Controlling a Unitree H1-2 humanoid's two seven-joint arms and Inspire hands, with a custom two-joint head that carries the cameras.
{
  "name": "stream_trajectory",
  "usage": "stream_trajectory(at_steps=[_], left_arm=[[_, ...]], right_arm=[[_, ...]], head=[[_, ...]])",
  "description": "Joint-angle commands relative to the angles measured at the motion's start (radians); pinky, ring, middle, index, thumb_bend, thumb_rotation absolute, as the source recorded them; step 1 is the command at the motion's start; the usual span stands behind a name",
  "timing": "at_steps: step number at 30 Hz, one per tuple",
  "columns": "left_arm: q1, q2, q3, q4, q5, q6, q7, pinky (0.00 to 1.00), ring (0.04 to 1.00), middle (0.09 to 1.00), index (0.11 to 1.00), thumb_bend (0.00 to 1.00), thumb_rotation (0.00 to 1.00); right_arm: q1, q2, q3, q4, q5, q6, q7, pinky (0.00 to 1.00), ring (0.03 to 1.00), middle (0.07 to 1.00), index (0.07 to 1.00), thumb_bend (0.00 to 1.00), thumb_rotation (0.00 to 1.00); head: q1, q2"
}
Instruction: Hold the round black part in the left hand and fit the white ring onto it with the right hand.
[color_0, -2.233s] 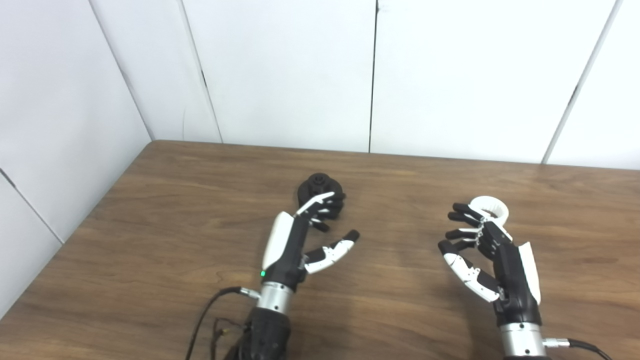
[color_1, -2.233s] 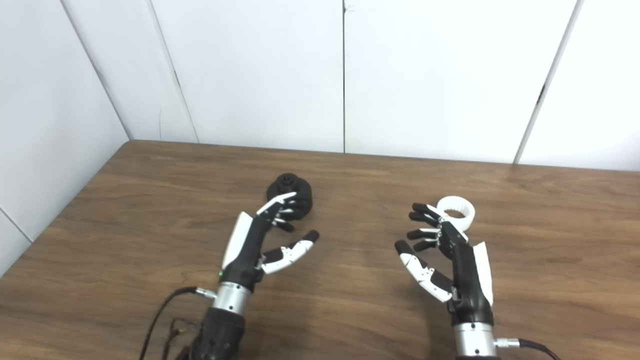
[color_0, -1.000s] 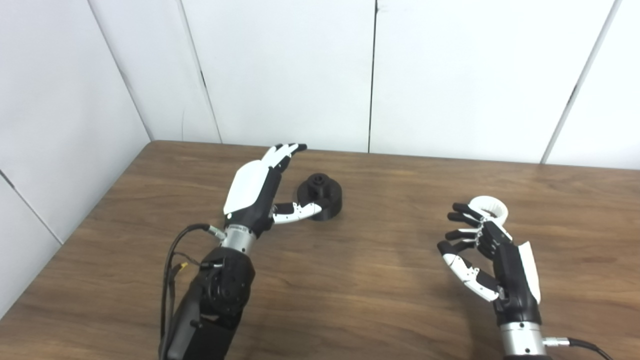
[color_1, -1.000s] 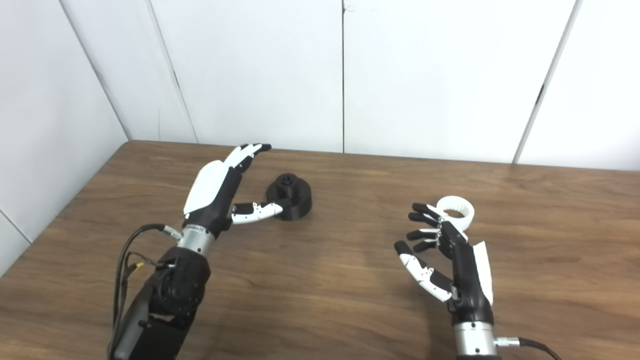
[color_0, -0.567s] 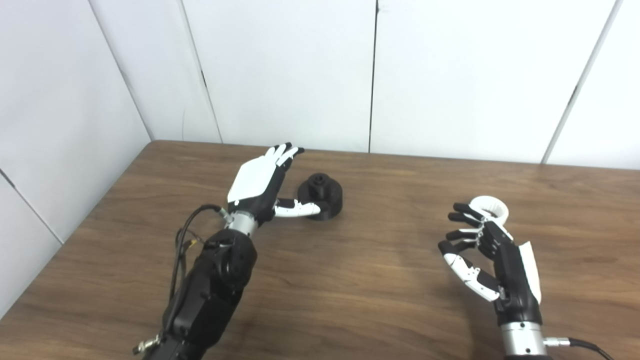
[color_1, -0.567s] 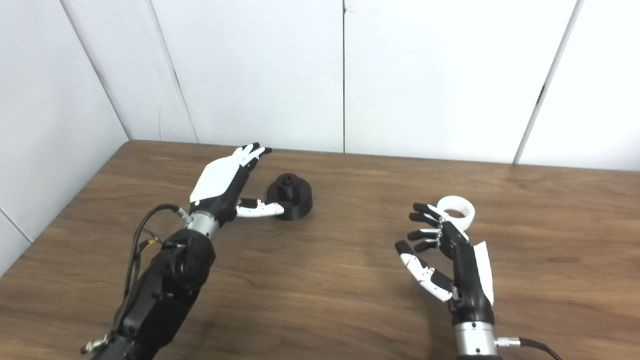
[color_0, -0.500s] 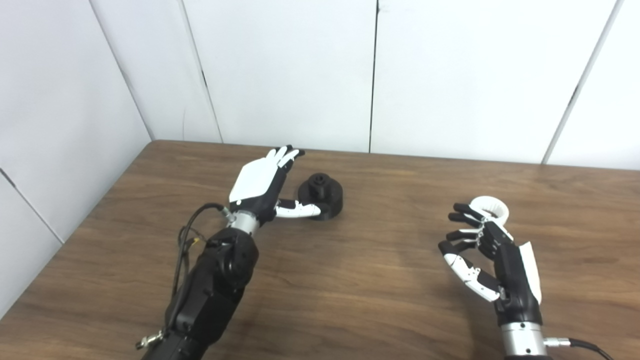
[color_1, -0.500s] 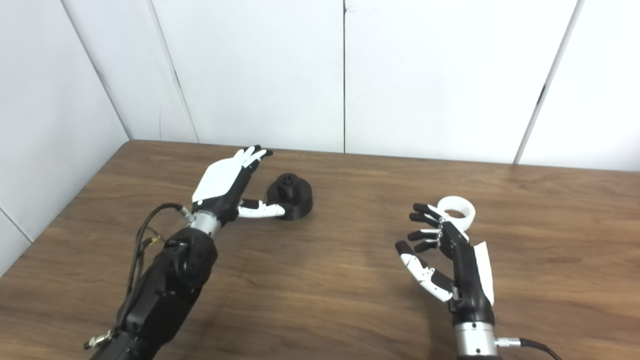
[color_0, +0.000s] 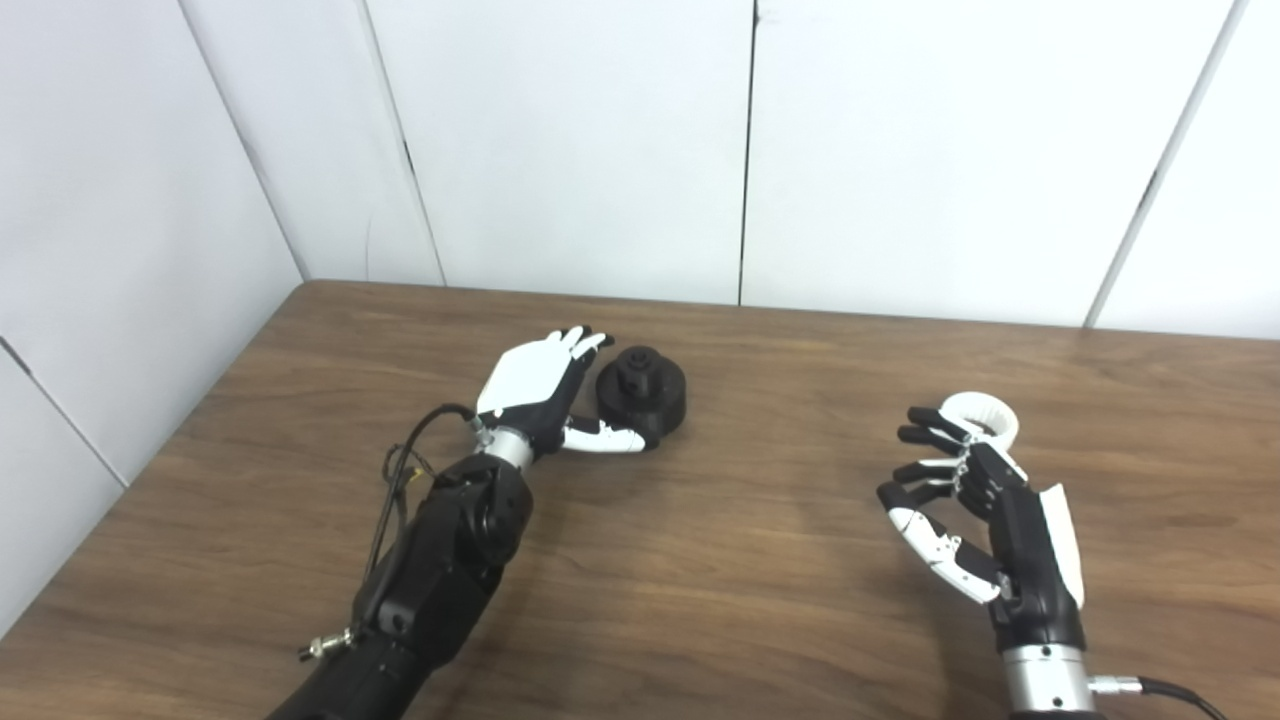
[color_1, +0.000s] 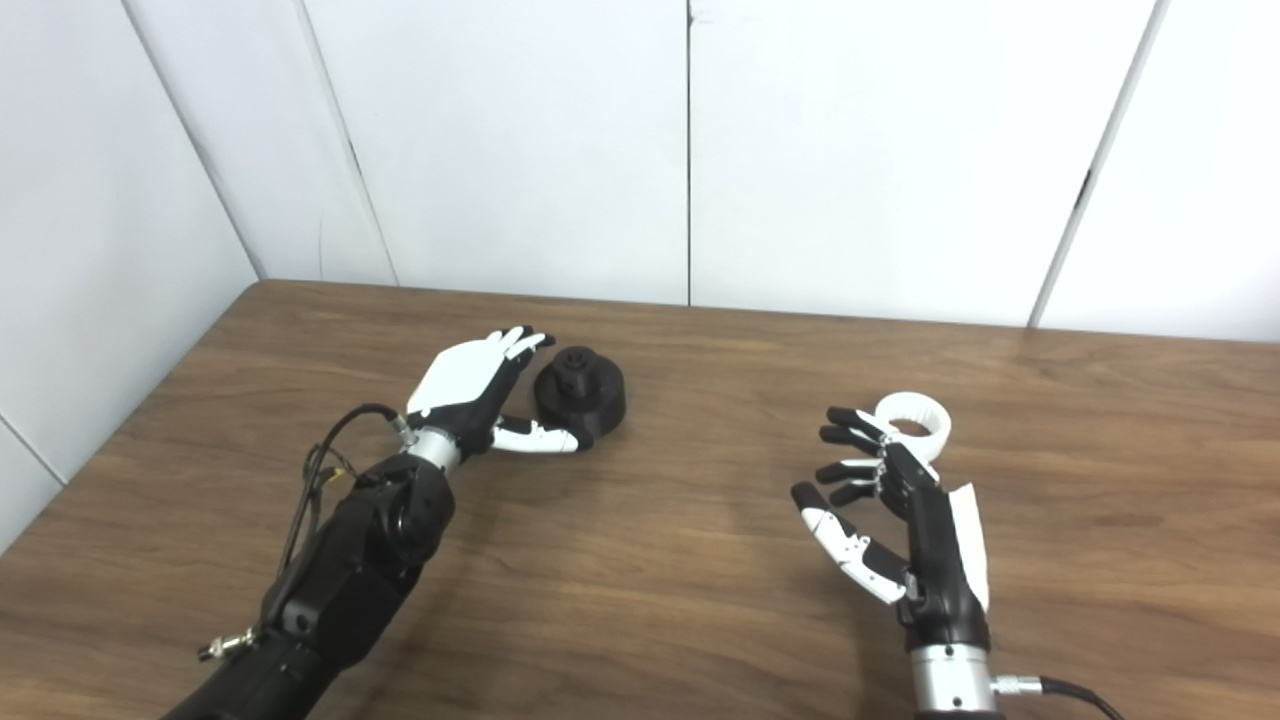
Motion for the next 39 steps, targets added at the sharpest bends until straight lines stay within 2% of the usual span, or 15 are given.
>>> stream_trajectory(at_steps=[1, 10, 18, 22, 34, 39], left_arm=[[-0.062, 0.023, 0.0, 0.003, 0.016, -0.005, 0.042, 0.98, 1.0, 1.0, 0.914, 1.0, 0.64], [-0.078, 0.023, -0.003, 0.062, -0.004, -0.008, 0.065, 0.98, 1.0, 1.0, 0.917, 1.0, 0.64], [-0.079, 0.022, -0.009, 0.071, -0.011, -0.008, 0.064, 0.97, 1.0, 1.0, 0.922, 1.0, 0.65], [-0.08, 0.015, -0.007, 0.084, -0.024, -0.02, 0.08, 0.97, 1.0, 1.0, 0.918, 1.0, 0.64], [-0.092, 0.001, -0.017, 0.104, -0.055, -0.03, 0.1, 0.96, 1.0, 0.996, 0.904, 1.0, 0.6], [-0.095, 0.002, -0.027, 0.1, -0.053, -0.023, 0.096, 0.96, 1.0, 0.996, 0.908, 1.0, 0.62]], right_arm=[[0.021, -0.031, -0.021, 0.025, -0.014, -0.011, -0.003, 0.47, 0.587, 0.721, 0.757, 0.55, 0.29], [0.024, -0.034, -0.023, 0.024, -0.005, -0.015, 0.001, 0.47, 0.585, 0.718, 0.756, 0.55, 0.28], [0.026, -0.035, -0.025, 0.023, -0.005, -0.017, 0.002, 0.47, 0.587, 0.715, 0.75, 0.55, 0.28], [0.026, -0.036, -0.024, 0.026, -0.014, -0.018, 0.0, 0.48, 0.59, 0.719, 0.75, 0.55, 0.31], [0.027, -0.034, -0.022, 0.016, -0.015, -0.014, 0.003, 0.48, 0.592, 0.724, 0.753, 0.55, 0.31], [0.027, -0.034, -0.019, 0.013, -0.015, -0.021, 0.004, 0.47, 0.586, 0.722, 0.753, 0.54, 0.31]], head=[[0.0, 0.0], [-0.002, 0.0], [-0.002, 0.001], [-0.004, 0.001], [-0.01, 0.008], [-0.017, 0.011]])
